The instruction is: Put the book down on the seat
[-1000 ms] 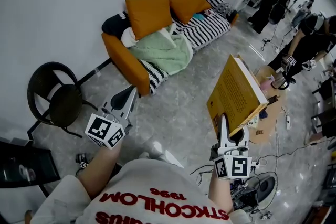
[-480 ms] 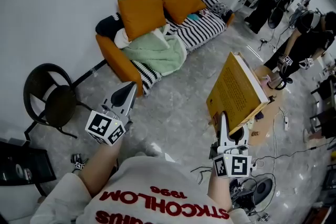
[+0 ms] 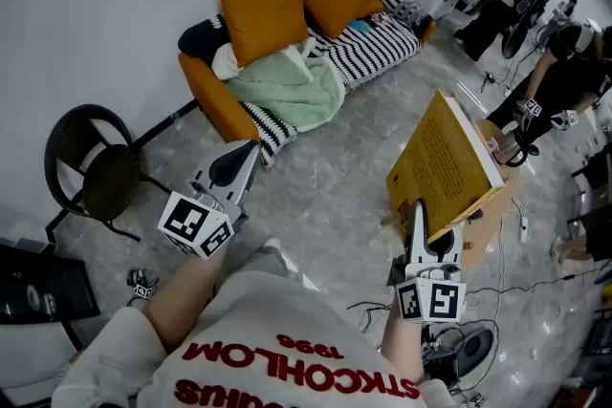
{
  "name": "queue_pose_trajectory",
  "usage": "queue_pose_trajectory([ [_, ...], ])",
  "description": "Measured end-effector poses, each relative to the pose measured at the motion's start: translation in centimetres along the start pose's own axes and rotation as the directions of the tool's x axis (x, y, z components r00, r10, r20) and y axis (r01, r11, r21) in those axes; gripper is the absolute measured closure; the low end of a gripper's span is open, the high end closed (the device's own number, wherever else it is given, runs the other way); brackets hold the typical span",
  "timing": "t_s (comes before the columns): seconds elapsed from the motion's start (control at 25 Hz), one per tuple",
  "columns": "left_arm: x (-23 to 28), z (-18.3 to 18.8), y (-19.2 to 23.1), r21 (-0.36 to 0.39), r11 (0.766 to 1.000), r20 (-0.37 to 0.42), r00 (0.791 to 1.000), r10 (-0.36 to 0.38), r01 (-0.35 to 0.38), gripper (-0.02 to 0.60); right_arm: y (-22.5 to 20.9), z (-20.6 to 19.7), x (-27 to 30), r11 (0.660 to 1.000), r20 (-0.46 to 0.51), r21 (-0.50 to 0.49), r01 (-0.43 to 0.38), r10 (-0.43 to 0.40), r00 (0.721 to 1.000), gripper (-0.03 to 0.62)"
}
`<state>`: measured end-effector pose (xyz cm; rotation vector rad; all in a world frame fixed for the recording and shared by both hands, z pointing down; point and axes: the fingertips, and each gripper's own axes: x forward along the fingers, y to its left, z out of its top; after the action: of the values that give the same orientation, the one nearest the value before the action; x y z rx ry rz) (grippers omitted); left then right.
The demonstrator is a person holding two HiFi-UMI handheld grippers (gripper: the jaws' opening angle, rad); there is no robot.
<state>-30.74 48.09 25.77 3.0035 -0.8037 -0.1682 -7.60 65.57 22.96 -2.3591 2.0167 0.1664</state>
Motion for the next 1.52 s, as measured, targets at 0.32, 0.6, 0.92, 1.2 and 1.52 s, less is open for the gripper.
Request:
queue_pose_trajectory([
  [0.32,0.9,-1.1,1.2,-0.011,1.000,0.005,1.000,0.022,-0.021,0.566,-1.0,-1.3,0.8,1.000,-0.006,0.006,0.003,-0.003,1.000,0.434],
  [0.6,5.5,-1.9,4.5,-0.025,0.999,-0.001,1.000,0.020,-0.020,0.566,-2.4,-1.8,5.9,1.000,-0.023,-0.009,0.004,-0.004,1.000,0.434],
  [0.92,10.8,-3.4,8.0,-0.028,0.999,-0.021,1.000,0.019,-0.019,0.566,-4.2,-3.5,11.8,1.000,-0.040,-0.004,-0.002,0.002,0.999,0.434],
  [1.2,14.9,-3.9,10.5,-0.024,0.999,-0.012,1.000,0.023,-0.023,0.566,-5.4,-5.4,16.4,1.000,-0.067,0.022,-0.009,0.011,0.998,0.434],
  [1.52,18.2,-4.2,14.6,-0.029,0.999,-0.014,0.999,0.034,-0.034,0.566,-5.2,-6.0,22.1,1.000,-0.077,0.017,-0.020,0.021,0.997,0.434],
])
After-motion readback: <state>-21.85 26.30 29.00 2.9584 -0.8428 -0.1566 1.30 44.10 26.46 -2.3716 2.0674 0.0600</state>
